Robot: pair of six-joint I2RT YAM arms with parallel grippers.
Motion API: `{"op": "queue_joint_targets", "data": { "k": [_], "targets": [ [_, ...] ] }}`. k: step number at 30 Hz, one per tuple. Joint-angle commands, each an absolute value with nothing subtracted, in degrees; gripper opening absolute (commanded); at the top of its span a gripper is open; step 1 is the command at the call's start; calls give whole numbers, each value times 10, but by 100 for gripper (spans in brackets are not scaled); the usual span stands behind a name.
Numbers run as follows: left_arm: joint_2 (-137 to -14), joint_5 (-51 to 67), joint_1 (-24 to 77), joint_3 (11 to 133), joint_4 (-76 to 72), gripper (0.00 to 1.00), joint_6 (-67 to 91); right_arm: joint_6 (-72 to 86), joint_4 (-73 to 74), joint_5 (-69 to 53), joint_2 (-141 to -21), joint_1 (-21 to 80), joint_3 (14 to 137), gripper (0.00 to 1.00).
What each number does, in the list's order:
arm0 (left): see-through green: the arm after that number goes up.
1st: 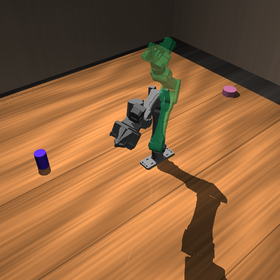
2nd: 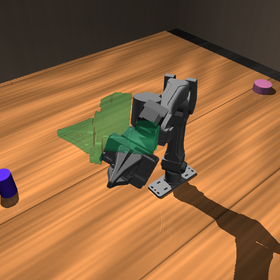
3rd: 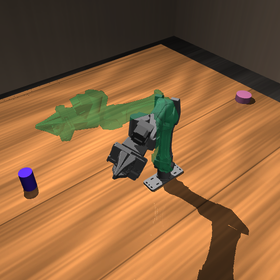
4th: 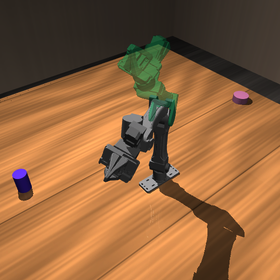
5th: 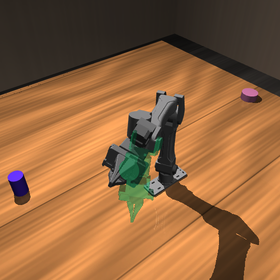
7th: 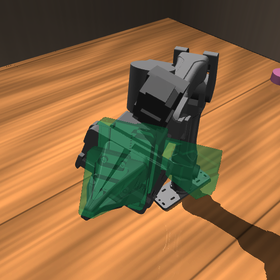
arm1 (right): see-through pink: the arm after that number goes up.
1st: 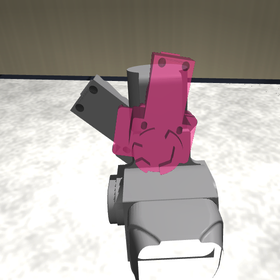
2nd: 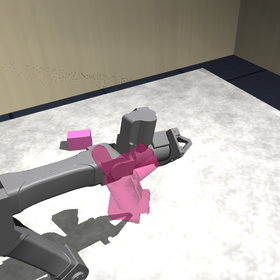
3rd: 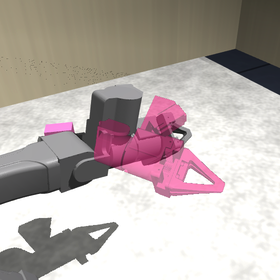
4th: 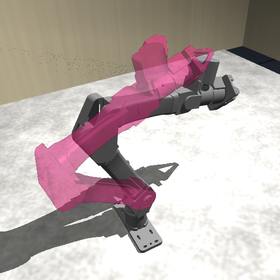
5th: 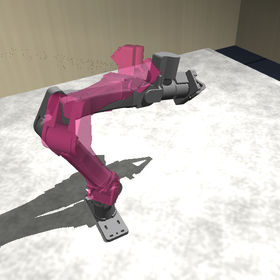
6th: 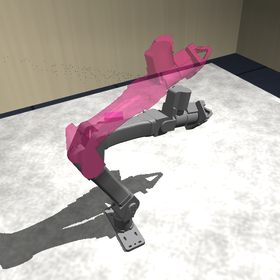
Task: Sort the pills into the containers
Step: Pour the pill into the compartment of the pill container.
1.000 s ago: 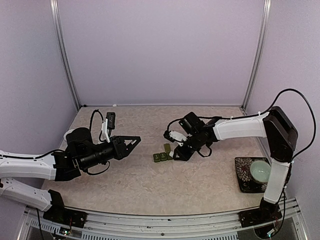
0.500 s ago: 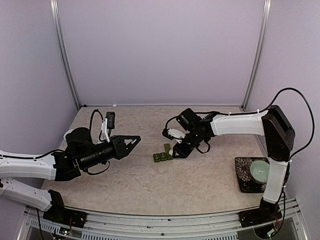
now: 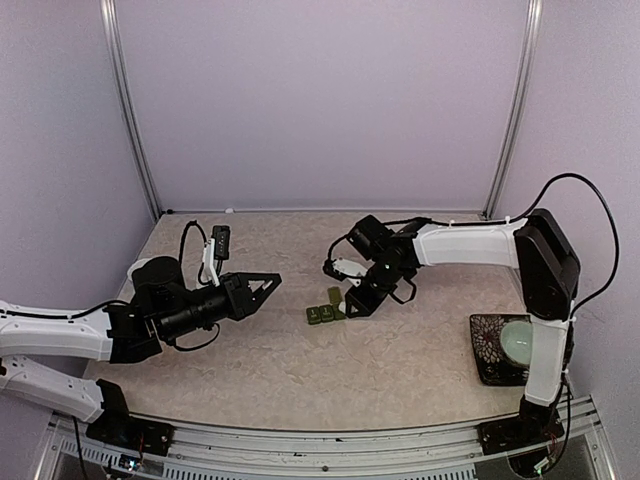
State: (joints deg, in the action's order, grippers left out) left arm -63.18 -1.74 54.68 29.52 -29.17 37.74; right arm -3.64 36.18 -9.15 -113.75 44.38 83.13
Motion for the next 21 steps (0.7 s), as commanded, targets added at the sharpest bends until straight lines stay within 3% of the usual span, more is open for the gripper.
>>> {"op": "queue_joint_targets", "data": {
  "k": [1,21],
  "targets": [
    [-625,-12,543,287,-311,28,381,-33,393,-81,-1151,451,864,0],
    [-614,-15,542,274,-317,28,381,-39,485,-44,-1207,472,948,0]
  ]
}}
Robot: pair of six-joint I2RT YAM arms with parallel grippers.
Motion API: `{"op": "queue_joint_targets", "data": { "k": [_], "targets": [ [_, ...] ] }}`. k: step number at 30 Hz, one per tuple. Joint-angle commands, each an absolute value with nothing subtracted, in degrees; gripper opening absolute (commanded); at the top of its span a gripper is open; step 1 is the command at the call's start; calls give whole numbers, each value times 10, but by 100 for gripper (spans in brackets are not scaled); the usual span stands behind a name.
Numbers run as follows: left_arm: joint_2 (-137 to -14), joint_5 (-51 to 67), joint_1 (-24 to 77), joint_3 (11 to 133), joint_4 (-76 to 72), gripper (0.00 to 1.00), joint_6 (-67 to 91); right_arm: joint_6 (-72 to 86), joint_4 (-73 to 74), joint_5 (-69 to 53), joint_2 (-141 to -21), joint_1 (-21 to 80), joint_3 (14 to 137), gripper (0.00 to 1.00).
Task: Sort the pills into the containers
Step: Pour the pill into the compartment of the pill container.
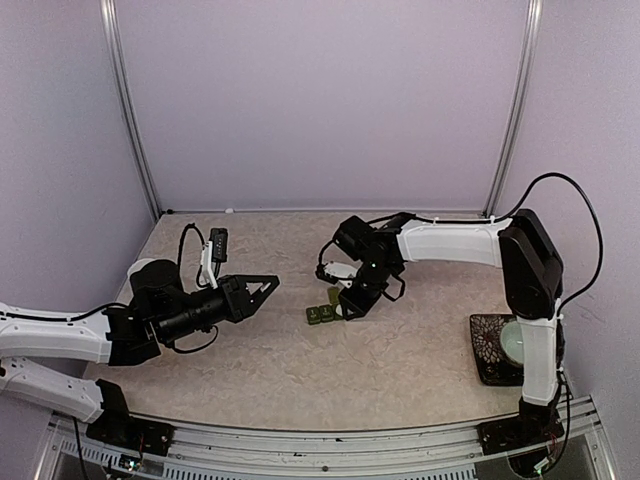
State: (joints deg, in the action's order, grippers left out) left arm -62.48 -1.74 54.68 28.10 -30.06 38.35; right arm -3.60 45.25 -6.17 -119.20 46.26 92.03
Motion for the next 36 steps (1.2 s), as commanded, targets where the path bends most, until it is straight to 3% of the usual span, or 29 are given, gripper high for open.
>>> {"op": "queue_joint_targets", "data": {
  "k": [1,36],
  "targets": [
    [-614,-15,542,274,-316,28,381,-39,490,-37,-1210,473,954,0],
    [-615,-12,542,263,-328,28,385,-60,600,88,-1261,515,1071,0]
  ]
}}
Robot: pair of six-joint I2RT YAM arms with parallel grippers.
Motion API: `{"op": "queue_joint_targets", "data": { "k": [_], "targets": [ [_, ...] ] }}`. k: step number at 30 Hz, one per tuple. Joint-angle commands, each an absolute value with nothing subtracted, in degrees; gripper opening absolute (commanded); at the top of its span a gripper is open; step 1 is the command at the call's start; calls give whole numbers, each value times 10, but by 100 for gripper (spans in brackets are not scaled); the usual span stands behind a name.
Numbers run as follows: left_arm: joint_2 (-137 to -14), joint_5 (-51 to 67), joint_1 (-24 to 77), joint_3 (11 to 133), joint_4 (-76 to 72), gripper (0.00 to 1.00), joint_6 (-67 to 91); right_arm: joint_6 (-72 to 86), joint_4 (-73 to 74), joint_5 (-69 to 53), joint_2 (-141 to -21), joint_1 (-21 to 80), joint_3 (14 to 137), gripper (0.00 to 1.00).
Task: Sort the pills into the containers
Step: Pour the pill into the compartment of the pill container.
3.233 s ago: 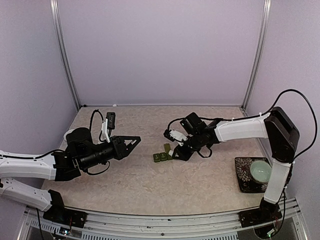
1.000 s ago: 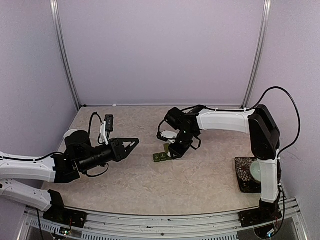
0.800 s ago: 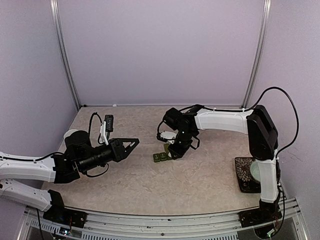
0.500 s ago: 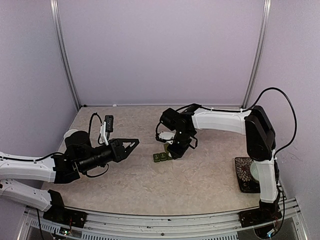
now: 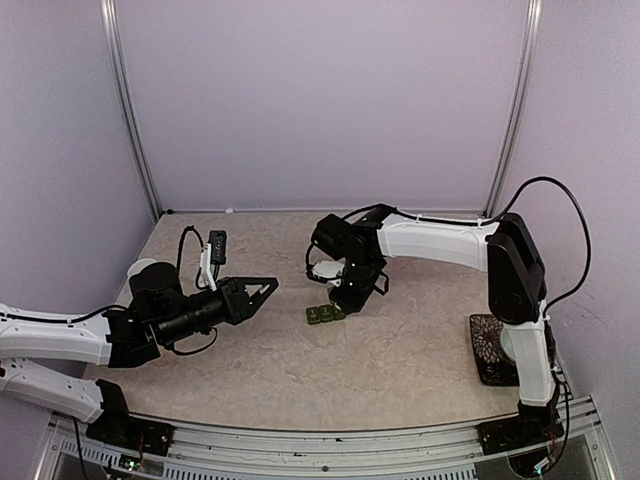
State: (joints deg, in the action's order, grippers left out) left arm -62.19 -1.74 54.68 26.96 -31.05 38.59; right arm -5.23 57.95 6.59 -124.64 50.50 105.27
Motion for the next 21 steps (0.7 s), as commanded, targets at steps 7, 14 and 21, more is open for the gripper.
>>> {"op": "queue_joint_targets", "data": {
  "k": [7,14,21],
  "targets": [
    [-611,-13,542,265,-326,28,384,-61,603,98,-1266,520,1076,0],
    [-609,-13,542,266,-323,28,384,-60,596,104,-1264,520,1069,0],
    [-610,-14,542,269,-319,28,381,-65,594,107,-1263,520,1071,0]
  ]
}}
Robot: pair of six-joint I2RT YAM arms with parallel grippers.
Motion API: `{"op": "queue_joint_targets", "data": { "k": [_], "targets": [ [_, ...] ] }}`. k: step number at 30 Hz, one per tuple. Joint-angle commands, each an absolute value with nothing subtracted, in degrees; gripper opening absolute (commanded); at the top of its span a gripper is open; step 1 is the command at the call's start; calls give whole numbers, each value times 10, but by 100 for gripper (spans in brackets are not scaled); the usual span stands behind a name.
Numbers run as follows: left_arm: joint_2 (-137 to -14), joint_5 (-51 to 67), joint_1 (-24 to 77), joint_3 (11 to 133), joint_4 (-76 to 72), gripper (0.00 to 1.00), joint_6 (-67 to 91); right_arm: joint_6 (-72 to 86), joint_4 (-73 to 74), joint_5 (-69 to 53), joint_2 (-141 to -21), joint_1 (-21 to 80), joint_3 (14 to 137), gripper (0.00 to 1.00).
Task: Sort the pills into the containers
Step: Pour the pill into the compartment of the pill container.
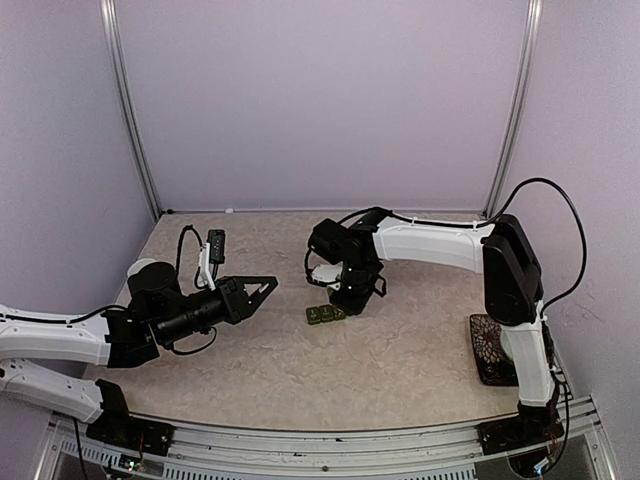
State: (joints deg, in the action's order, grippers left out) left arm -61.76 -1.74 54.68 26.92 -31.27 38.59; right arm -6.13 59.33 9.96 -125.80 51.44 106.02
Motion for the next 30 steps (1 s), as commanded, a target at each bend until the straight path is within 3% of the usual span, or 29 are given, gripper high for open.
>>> {"op": "queue_joint_targets", "data": {
  "k": [1,30],
  "targets": [
    [-610,-13,542,270,-319,28,383,-65,594,110,-1263,520,1070,0],
    [-634,-8,542,270,-337,28,388,-88,597,171,-1265,534,1074,0]
  ]
}}
